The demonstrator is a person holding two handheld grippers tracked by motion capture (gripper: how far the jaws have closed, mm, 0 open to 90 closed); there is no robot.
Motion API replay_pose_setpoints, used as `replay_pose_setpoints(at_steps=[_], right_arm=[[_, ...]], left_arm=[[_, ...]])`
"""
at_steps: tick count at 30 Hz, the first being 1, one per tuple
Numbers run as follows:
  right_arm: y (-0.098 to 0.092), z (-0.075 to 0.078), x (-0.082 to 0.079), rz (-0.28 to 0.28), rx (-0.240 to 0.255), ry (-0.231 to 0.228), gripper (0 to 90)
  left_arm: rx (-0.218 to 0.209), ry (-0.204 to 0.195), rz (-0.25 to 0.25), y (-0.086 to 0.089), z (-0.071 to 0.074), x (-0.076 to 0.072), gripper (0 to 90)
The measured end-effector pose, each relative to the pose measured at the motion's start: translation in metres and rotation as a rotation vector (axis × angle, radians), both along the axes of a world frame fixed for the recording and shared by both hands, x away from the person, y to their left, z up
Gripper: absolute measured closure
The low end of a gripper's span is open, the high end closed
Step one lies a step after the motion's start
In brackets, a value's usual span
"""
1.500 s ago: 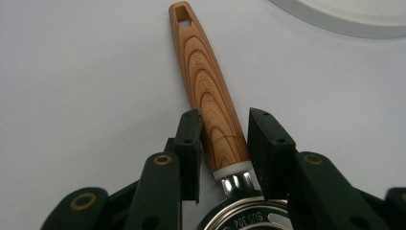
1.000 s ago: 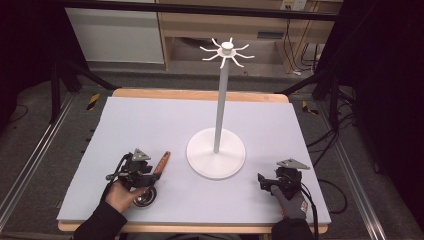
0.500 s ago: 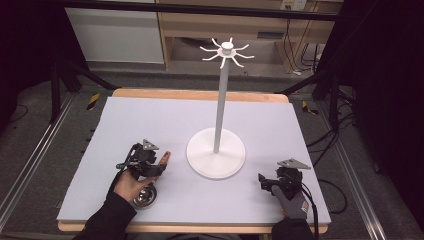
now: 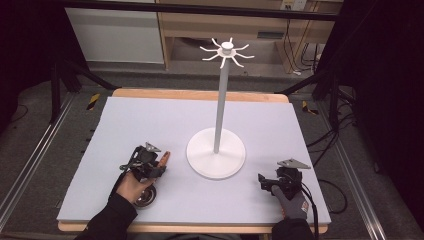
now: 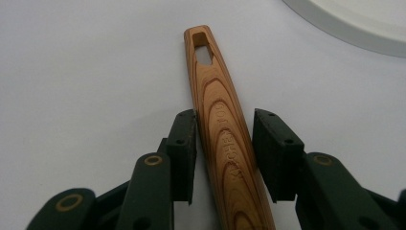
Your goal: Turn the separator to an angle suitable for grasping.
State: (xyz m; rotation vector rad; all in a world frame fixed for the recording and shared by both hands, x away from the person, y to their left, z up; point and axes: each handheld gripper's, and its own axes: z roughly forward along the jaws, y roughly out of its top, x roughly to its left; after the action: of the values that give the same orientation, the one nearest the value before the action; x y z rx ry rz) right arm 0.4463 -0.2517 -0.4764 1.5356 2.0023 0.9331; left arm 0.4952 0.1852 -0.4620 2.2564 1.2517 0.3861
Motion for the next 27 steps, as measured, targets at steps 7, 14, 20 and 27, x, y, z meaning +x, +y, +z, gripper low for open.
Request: replay_pose_setpoints(at_steps=[7, 14, 20, 27], right_arm=[[0.0, 0.0, 0.0001, 0.001, 0.001, 0.003, 6.7], [0.001, -0.0009, 0.0008, 0.004, 0.0, 0.01, 6.7], [0.0002, -0.0008, 0.001, 0.007, 0.001, 0.009, 6.7], [0.0006, -0.0008, 0.001, 0.004, 0.002, 0.011, 6.7]], left_arm=[[0.031, 0.009, 0.005, -0.0037, 0.0014, -0.0001, 61.0], [0.016, 0.042, 0.004, -0.0017, 0.0039, 0.0017, 64.0], [0.02, 0.045, -0.014, -0.0004, 0.0037, 0.0016, 64.7], [0.029, 0.043, -0.001, -0.0025, 0.0031, 0.0009, 64.3]])
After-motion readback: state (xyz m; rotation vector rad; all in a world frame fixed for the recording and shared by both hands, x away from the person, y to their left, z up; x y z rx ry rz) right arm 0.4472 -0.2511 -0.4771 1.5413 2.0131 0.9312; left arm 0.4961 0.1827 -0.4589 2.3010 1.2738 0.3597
